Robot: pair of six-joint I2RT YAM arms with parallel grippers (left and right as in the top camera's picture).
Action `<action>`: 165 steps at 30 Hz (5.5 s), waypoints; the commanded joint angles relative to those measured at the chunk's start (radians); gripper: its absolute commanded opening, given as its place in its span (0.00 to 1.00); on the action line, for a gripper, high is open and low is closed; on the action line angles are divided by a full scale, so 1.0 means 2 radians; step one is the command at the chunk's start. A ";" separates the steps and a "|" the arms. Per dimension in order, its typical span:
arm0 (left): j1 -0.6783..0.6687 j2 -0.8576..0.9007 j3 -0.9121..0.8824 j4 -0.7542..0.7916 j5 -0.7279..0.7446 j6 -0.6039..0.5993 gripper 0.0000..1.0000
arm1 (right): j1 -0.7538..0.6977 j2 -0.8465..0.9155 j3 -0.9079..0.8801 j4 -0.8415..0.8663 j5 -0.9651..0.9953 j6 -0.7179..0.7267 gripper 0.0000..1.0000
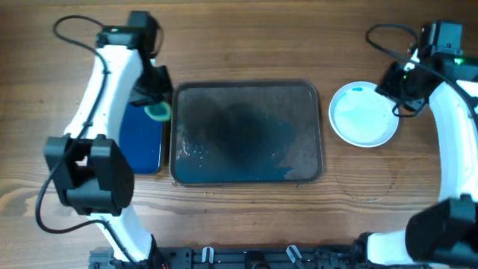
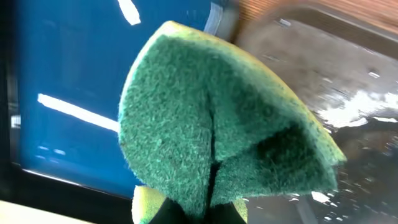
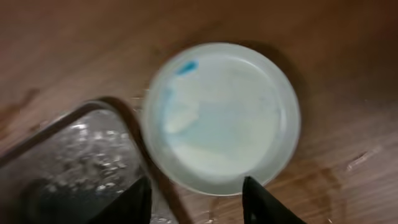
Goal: Clean dirty plates on tray and stack at the side
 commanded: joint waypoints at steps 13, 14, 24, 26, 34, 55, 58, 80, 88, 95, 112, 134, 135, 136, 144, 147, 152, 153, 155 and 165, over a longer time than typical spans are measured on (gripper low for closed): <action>0.119 0.024 -0.116 0.087 -0.044 0.090 1.00 | 0.097 -0.003 0.005 0.007 -0.014 -0.017 0.51; 0.119 0.024 -0.116 0.087 -0.044 0.090 1.00 | 0.097 -0.003 0.005 0.006 -0.014 -0.017 0.51; 0.118 0.009 -0.095 0.115 -0.001 -0.019 1.00 | 0.097 -0.175 0.011 -0.027 -0.070 -0.056 1.00; 0.118 0.009 -0.095 0.115 -0.001 -0.019 1.00 | 0.097 -0.222 0.011 -0.025 -0.094 -0.047 1.00; 0.118 0.009 -0.095 0.115 -0.001 -0.019 1.00 | 0.097 -0.327 0.010 -0.044 -0.043 0.102 1.00; 0.118 0.009 -0.095 0.115 -0.001 -0.019 1.00 | 0.105 -0.761 -0.694 0.575 -0.113 -0.088 1.00; 0.118 0.009 -0.095 0.115 -0.001 -0.019 1.00 | 0.105 -0.800 -0.739 0.571 -0.134 -0.082 1.00; 0.118 0.009 -0.095 0.115 -0.001 -0.019 1.00 | 0.105 -0.801 -0.739 0.547 -0.136 -0.082 1.00; 0.105 -0.170 -0.147 0.249 0.035 -0.017 1.00 | 0.105 -0.801 -0.739 0.547 -0.136 -0.082 1.00; 0.078 -0.511 -0.443 0.515 0.036 0.028 1.00 | 0.105 -0.801 -0.739 0.547 -0.136 -0.082 1.00; 0.056 -0.918 -0.822 0.601 0.084 0.115 1.00 | 0.105 -0.801 -0.739 0.547 -0.136 -0.082 1.00; 0.043 -0.975 -0.852 0.603 0.074 0.114 1.00 | 0.105 -0.801 -0.739 0.547 -0.136 -0.082 1.00; 0.043 -0.975 -0.852 0.603 0.073 0.114 1.00 | 0.105 -0.801 -0.739 0.547 -0.136 -0.082 1.00; 0.043 -0.975 -0.852 0.603 0.074 0.114 1.00 | 0.105 -0.801 -0.739 0.547 -0.136 -0.082 1.00; 0.043 -0.974 -0.852 0.603 0.074 0.114 1.00 | 0.105 -0.801 -0.739 0.547 -0.136 -0.082 1.00; 0.043 -0.974 -0.852 0.603 0.074 0.114 1.00 | 0.105 -0.801 -0.739 0.547 -0.136 -0.082 1.00; 0.043 -0.974 -0.852 0.603 0.074 0.114 1.00 | 0.105 -0.801 -0.739 0.547 -0.136 -0.082 1.00; 0.043 -0.974 -0.852 0.603 0.074 0.114 1.00 | 0.105 -0.801 -0.739 0.547 -0.136 -0.082 1.00; 0.043 -0.974 -0.852 0.603 0.074 0.114 1.00 | 0.105 -0.801 -0.739 0.547 -0.136 -0.082 1.00; 0.043 -0.973 -0.852 0.603 0.074 0.114 1.00 | 0.105 -0.801 -0.739 0.547 -0.136 -0.082 1.00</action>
